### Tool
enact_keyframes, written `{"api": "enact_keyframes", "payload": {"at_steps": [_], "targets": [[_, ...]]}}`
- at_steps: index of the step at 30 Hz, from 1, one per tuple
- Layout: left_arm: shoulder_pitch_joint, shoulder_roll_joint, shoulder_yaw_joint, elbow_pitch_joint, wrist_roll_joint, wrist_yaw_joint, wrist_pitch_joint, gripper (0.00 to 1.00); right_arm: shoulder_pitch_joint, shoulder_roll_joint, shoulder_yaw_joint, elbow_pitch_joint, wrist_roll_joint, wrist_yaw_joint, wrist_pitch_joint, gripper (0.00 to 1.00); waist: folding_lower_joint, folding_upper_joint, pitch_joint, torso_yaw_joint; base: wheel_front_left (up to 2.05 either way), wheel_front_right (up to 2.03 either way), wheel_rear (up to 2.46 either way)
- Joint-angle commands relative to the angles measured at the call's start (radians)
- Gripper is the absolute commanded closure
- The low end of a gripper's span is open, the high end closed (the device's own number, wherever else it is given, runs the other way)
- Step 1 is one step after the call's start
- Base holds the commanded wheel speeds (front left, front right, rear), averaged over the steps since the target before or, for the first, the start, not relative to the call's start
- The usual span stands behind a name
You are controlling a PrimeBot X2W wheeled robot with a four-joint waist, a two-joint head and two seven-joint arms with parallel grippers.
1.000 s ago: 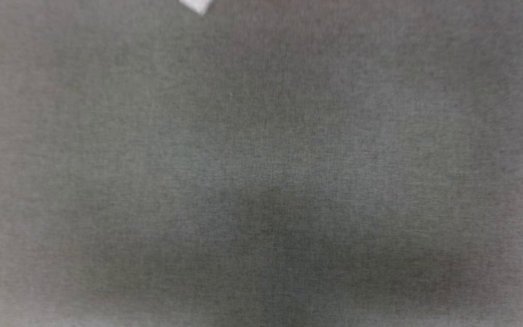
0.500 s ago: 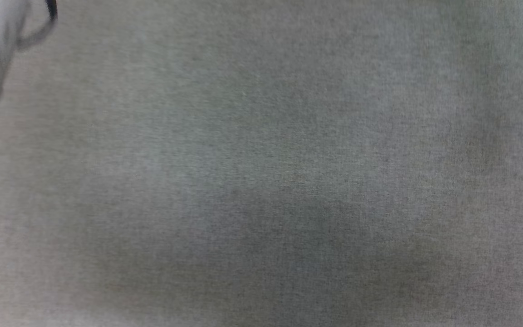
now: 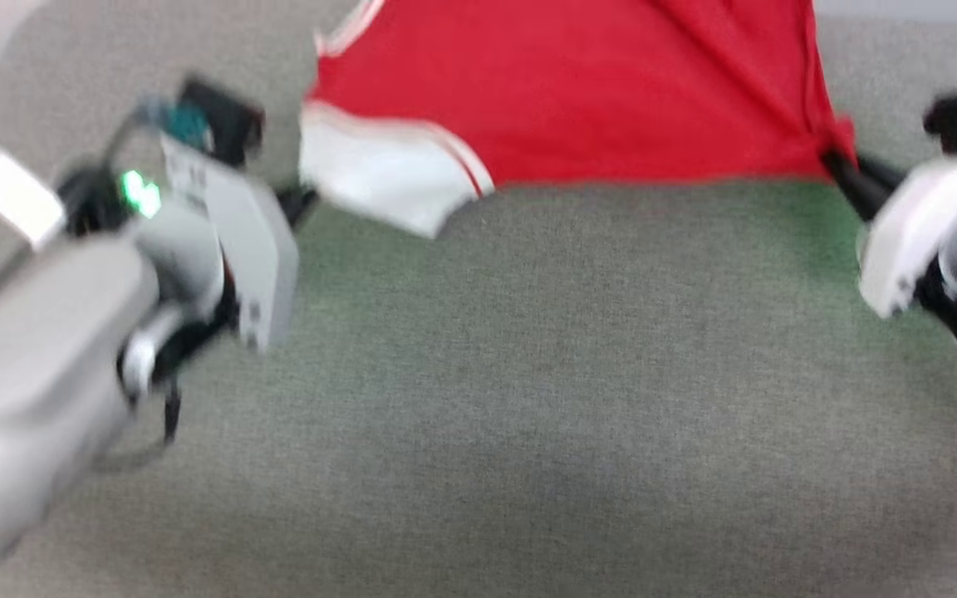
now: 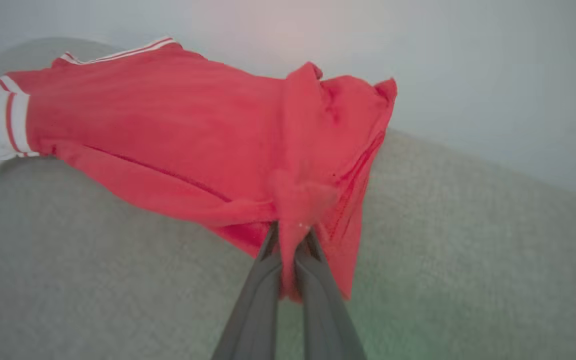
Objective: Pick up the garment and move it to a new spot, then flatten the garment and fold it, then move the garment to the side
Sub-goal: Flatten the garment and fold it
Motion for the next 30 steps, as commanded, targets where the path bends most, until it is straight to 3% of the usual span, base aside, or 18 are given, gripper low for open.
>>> {"api": "enact_keyframes", "payload": {"at_steps": [1, 7, 15, 23, 28, 30], "targets": [[0.084, 0.059, -0.009, -0.109, -0.022, 0.061, 0.019, 1.0, 0.084, -0.044, -0.015, -0.06, 0.025, -0.002, 0.031, 1.0, 0.0, -0.0001, -0.043, 0.001, 0.0, 0.0, 0.0], [0.299, 0.218, -0.04, -0.425, -0.088, 0.235, 0.058, 1.0, 0.328, -0.131, -0.083, -0.236, 0.082, -0.002, 0.133, 1.0, 0.0, -0.0001, -0.061, -0.01, 0.0, 0.0, 0.0], [0.501, 0.338, -0.098, -0.697, -0.193, 0.404, 0.121, 1.0, 0.635, -0.207, -0.169, -0.452, 0.115, -0.002, 0.332, 1.0, 0.0, -0.0001, -0.071, -0.011, 0.0, 0.0, 0.0], [0.579, 0.379, -0.117, -0.816, -0.234, 0.481, 0.134, 1.0, 0.853, -0.247, -0.285, -0.62, 0.132, -0.002, 0.477, 1.0, 0.0, -0.0001, -0.067, -0.009, 0.0, 0.0, 0.0], [0.502, 0.418, -0.066, -0.835, -0.178, 0.496, 0.107, 1.0, 0.872, -0.198, -0.455, -0.698, 0.059, -0.002, 0.468, 1.0, 0.0, -0.0001, -0.062, -0.016, 0.0, 0.0, 0.0], [0.449, 0.439, -0.045, -0.833, -0.136, 0.482, 0.114, 1.0, 0.855, -0.165, -0.506, -0.726, 0.018, -0.002, 0.476, 1.0, 0.0, -0.0001, -0.062, -0.022, 0.0, 0.0, 0.0]]}}
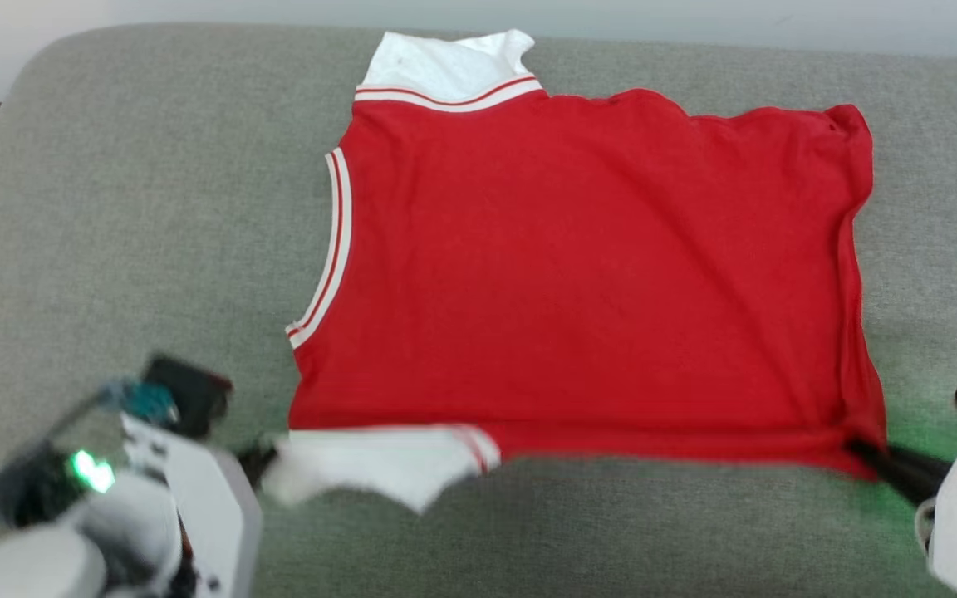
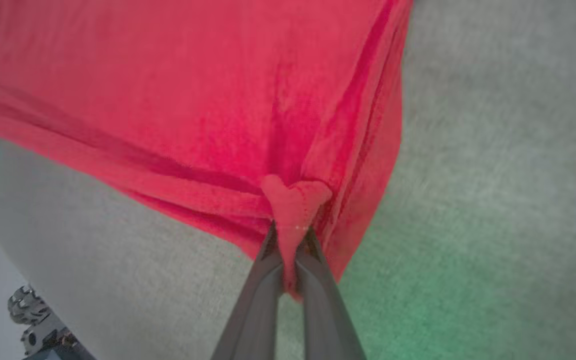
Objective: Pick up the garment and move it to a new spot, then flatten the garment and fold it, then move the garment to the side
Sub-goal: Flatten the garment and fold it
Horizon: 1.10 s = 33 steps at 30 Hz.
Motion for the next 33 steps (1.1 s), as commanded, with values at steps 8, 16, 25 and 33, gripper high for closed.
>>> {"api": "enact_keyframes", "payload": {"at_steps": [8, 16, 25, 33], "targets": [[-0.269, -0.063, 0.065, 0.134, 0.148, -0.175, 0.054, 1.0, -0.157, 0.139, -0.111, -0.014, -0.168, -0.002, 0.068, 1.0, 0.0, -0.0001, 0.017, -0.03, 0.0, 0.0, 0.0], [-0.456, -0.278, 0.06, 0.558, 0.191, -0.391, 0.048, 1.0, -0.392, 0.242, -0.047, 0.171, -0.256, -0.002, 0.063, 1.0, 0.0, -0.0001, 0.052, -0.06, 0.0, 0.0, 0.0], [-0.507, -0.486, 0.013, 1.017, 0.159, -0.549, 0.067, 1.0, -0.573, 0.3, 0.105, 0.427, -0.254, -0.002, -0.001, 1.0, 0.0, -0.0001, 0.088, -0.089, 0.0, 0.0, 0.0], [-0.499, -0.598, 0.008, 1.28, 0.086, -0.612, 0.121, 0.78, -0.661, 0.312, 0.219, 0.564, -0.198, -0.002, -0.023, 1.0, 0.0, -0.0001, 0.1, -0.099, 0.0, 0.0, 0.0]]}}
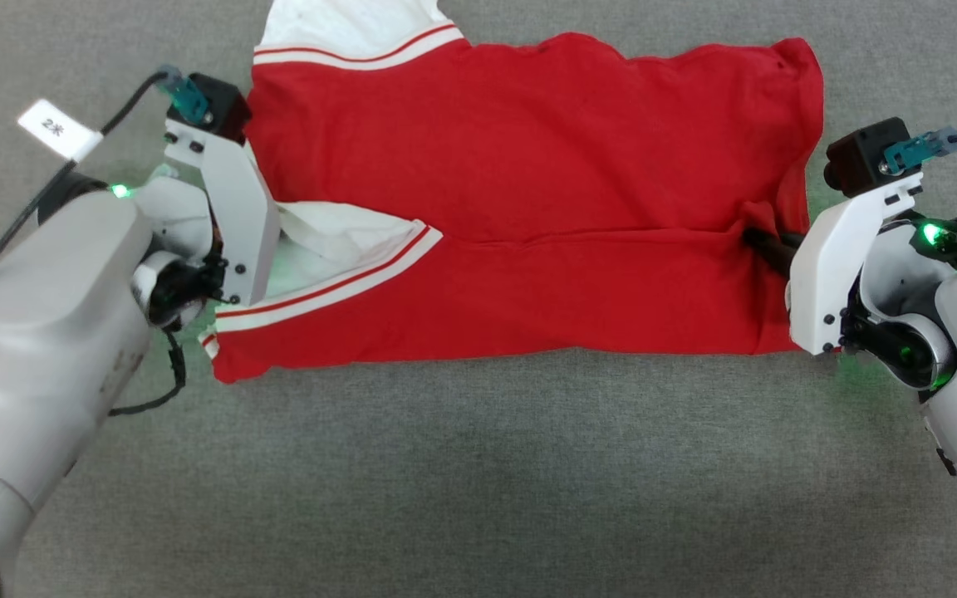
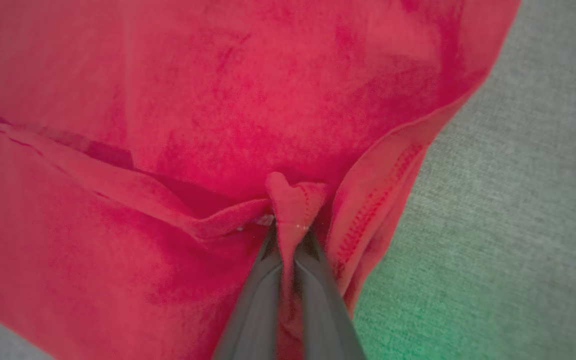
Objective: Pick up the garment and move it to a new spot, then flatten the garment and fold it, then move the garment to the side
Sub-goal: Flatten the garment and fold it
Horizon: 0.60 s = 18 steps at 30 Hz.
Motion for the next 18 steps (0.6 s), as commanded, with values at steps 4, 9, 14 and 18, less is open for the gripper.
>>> {"api": "enact_keyframes", "payload": {"at_steps": [4, 9, 14, 18], "targets": [[-0.006, -0.026, -0.001, 0.071, -0.033, -0.016, 0.033, 0.26, -0.019, -0.011, 0.039, 0.046, 0.026, -0.002, -0.031, 0.57, 0.0, 0.0, -0.018, 0.01, 0.0, 0.0, 0.0], [-0.051, -0.014, -0.004, 0.061, -0.027, -0.025, 0.049, 0.0, -0.015, -0.034, 0.036, 0.03, 0.05, -0.002, -0.086, 0.0, 0.0, 0.0, -0.051, 0.03, 0.0, 0.0, 0.0], [-0.059, 0.009, -0.011, 0.02, -0.036, -0.009, 0.101, 0.0, 0.026, -0.065, -0.013, -0.004, 0.042, -0.002, -0.173, 0.0, 0.0, 0.0, -0.086, 0.052, 0.0, 0.0, 0.0], [-0.034, 0.026, -0.012, -0.043, -0.062, 0.027, 0.169, 0.0, 0.074, -0.07, -0.086, -0.045, -0.004, -0.002, -0.28, 0.0, 0.0, 0.0, -0.112, 0.065, 0.0, 0.0, 0.0]]}}
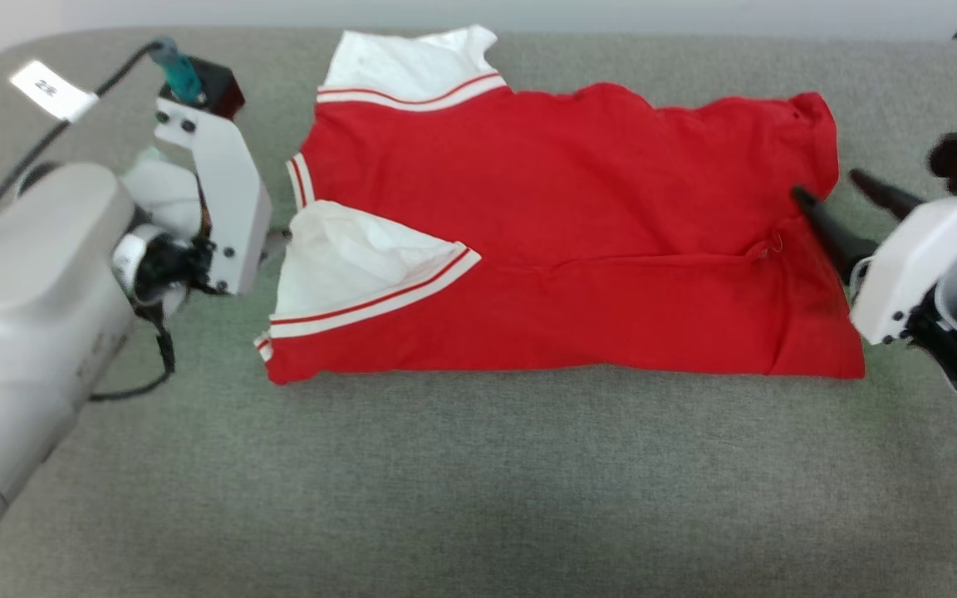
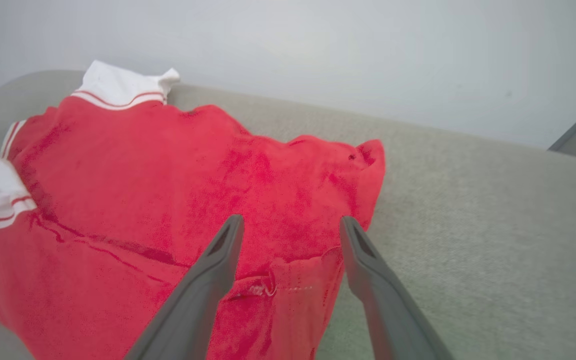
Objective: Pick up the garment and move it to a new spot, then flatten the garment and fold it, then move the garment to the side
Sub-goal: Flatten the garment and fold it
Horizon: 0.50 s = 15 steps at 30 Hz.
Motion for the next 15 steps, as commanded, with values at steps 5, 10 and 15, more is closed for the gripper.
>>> {"api": "enact_keyframes", "payload": {"at_steps": [5, 10, 15], "targets": [[0.076, 0.028, -0.002, -0.127, -0.061, 0.072, 0.105, 0.0, 0.104, 0.028, -0.145, -0.089, -0.118, -0.002, -0.163, 0.0, 0.0, -0.0001, -0.042, 0.02, 0.0, 0.0, 0.0], [0.143, 0.064, 0.004, -0.215, -0.111, 0.138, 0.156, 0.0, 0.202, 0.1, -0.283, -0.198, -0.228, -0.002, -0.229, 0.0, 0.0, -0.0001, -0.045, 0.0, 0.0, 0.0, 0.0], [0.179, 0.094, 0.0, -0.248, -0.118, 0.174, 0.16, 0.0, 0.269, 0.165, -0.358, -0.293, -0.287, -0.002, -0.211, 0.0, 0.0, -0.0001, -0.04, -0.023, 0.0, 0.0, 0.0]]}}
